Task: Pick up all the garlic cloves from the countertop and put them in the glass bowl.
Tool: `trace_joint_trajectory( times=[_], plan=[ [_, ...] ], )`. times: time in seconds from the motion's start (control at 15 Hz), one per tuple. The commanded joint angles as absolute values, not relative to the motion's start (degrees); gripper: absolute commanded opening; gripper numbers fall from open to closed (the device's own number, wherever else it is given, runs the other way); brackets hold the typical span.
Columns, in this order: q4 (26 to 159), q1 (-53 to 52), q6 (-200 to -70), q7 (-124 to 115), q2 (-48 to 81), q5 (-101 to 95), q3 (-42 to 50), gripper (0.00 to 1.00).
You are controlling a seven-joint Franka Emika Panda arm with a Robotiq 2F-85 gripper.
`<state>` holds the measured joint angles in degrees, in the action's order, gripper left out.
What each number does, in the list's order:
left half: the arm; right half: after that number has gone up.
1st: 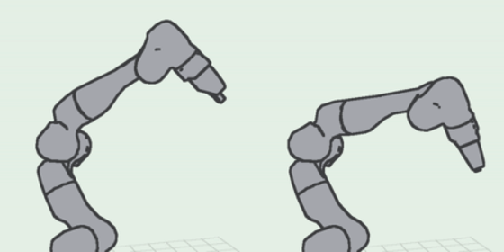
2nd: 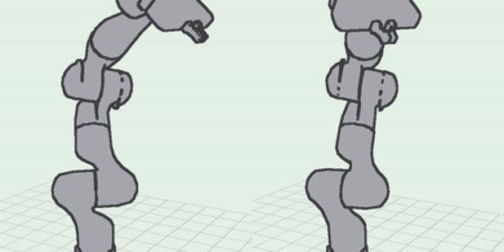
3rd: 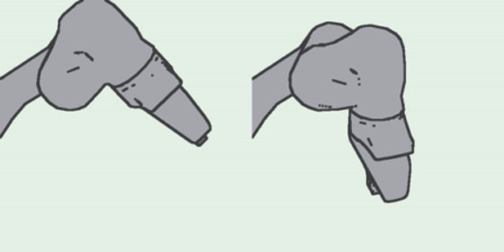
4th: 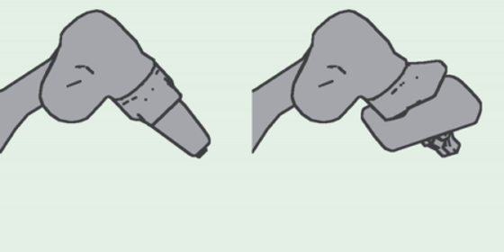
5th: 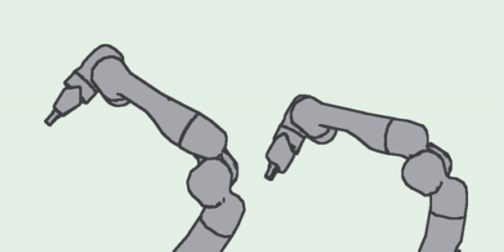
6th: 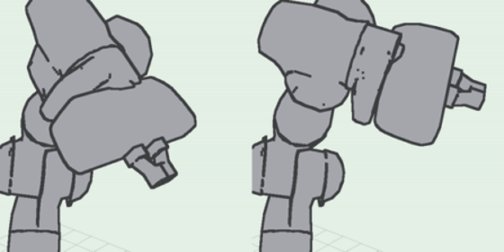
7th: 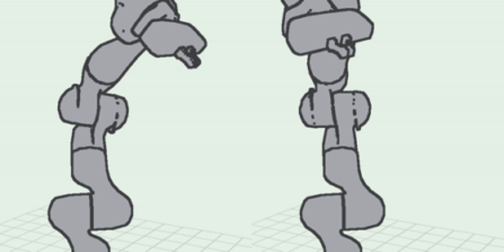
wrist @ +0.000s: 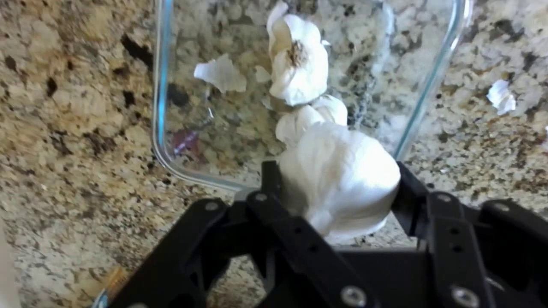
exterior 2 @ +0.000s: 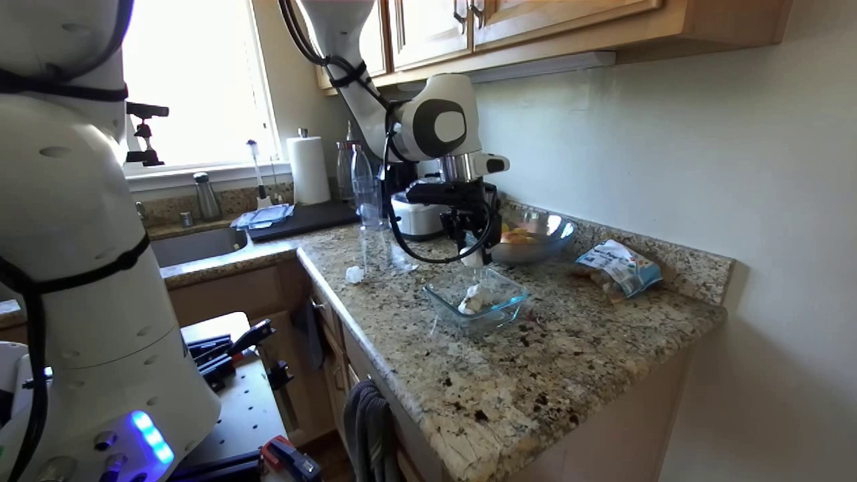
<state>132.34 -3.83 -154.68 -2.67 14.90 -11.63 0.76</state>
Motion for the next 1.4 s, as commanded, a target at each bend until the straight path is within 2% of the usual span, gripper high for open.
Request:
trace_joint_trajectory(
  times=[0.0, 0.47, 0.53, 0.6, 0.67, 0.73, 0.8, 0.93, 1.33],
  plan=[
    [136.97, -6.12, -156.69, -12.36, 13.69, -16.9, 4.71, 0.38],
    [140.55, -6.97, -157.47, -16.22, 13.76, -17.36, 4.85, 0.38],
    [140.82, -7.22, -157.58, -16.42, 13.66, -17.38, 4.86, 0.67],
    [141.1, -7.25, -157.75, -16.4, 13.48, -16.83, 4.64, 0.89],
    [141.34, -7.52, -158.2, -16.77, 13.31, -16.99, 4.77, 0.92],
    [141.53, -7.78, -158.57, -17.05, 13.14, -17.15, 4.89, 0.92],
    [141.65, -8.26, -159.11, -17.76, 12.97, -17.9, 5.32, 0.98],
    [141.79, -8.83, -159.68, -18.28, 12.28, -18.36, 5.55, 1.0],
    [142.05, -9.67, -161.86, -18.86, 8.13, -20.19, 5.41, 1.0]
  ],
)
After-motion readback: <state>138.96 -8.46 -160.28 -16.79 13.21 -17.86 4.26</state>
